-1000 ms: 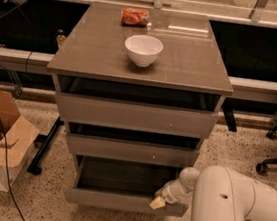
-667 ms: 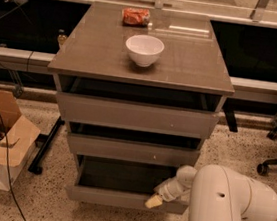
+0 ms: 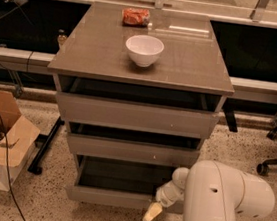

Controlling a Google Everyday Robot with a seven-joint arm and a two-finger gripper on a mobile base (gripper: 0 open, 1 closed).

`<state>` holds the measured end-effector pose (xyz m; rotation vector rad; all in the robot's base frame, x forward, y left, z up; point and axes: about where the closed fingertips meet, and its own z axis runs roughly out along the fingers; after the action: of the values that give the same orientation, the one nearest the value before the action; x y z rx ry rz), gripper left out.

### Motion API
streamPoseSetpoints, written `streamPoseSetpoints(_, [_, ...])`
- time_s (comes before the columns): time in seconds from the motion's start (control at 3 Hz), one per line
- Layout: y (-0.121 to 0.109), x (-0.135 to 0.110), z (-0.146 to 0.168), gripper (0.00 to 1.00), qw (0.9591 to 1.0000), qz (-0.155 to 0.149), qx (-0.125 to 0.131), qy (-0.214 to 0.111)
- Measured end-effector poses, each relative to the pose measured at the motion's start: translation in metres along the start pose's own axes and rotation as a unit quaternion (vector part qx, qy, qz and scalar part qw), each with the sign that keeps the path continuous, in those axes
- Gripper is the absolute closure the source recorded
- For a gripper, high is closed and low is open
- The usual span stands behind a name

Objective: Open bottom drawer

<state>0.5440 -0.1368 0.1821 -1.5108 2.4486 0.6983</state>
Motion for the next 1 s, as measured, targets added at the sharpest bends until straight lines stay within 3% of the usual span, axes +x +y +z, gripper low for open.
streamPoseSetpoints(0.33, [0.017, 0.011, 0.001, 0.0, 0.9998, 0.005, -0.018, -0.001])
streamPoseSetpoints(0.67, [0.048, 0.026, 0.001, 0.27, 0.9988, 0.029, -0.032, -0.024])
streamPoseSetpoints(1.0, [0.061, 0.032, 0.003, 0.5, 0.9979, 0.041, -0.039, -0.03])
